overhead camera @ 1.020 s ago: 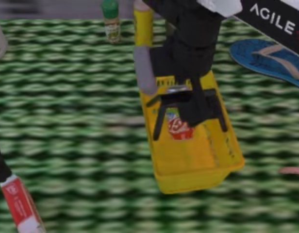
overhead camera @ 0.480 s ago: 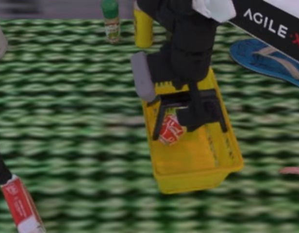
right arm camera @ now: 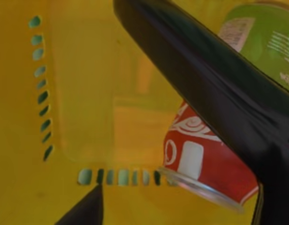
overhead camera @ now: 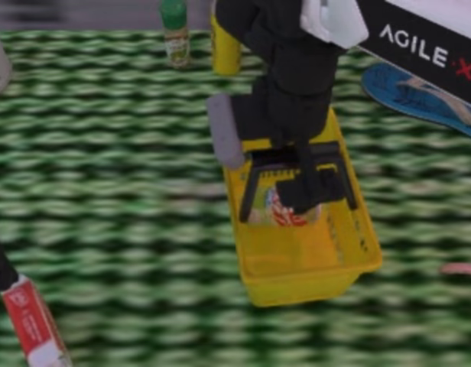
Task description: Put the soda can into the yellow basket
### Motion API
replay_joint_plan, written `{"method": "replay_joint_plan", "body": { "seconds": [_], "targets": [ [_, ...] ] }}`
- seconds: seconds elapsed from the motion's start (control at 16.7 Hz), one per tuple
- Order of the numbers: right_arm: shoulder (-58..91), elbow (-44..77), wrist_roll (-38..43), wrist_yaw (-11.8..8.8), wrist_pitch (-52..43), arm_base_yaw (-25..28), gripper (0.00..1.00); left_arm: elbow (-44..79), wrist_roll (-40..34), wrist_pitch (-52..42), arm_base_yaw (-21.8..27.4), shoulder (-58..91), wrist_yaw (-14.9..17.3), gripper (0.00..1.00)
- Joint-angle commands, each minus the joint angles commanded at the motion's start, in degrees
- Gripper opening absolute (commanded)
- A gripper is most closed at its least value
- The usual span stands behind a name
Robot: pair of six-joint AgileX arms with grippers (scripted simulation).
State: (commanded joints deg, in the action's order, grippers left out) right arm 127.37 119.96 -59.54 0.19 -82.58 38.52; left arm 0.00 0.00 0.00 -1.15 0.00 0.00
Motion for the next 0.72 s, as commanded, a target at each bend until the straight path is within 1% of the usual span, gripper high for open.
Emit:
{"method": "replay_joint_plan", "body": {
  "seconds": [0.72],
  "targets": [
    [0.0,0.0,0.0,0.0,0.0,0.0,0.02,0.0,0.0,0.0,0.0,0.0,0.0,1.0]
  ]
}}
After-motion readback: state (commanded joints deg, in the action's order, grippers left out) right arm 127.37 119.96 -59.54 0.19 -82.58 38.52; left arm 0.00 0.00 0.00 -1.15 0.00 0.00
